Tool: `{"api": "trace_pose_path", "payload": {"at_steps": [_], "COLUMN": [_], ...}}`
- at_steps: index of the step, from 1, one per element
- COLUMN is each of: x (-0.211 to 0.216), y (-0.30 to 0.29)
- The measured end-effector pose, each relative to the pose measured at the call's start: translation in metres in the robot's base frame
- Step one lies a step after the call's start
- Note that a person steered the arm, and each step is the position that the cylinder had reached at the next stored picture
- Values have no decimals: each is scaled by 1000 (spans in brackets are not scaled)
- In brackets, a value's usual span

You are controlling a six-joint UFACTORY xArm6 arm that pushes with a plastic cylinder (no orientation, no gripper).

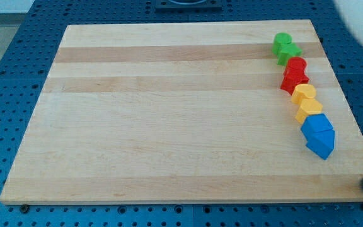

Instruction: Move the blue cube towards the bottom center

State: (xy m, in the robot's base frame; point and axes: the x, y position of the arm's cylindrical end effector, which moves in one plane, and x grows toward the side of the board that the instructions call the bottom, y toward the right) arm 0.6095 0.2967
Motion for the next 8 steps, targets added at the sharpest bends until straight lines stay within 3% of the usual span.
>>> {"api": "trace_pose_path", "payload": {"at_steps": [1, 8], "x": [-13, -88], "y": [47, 40]}}
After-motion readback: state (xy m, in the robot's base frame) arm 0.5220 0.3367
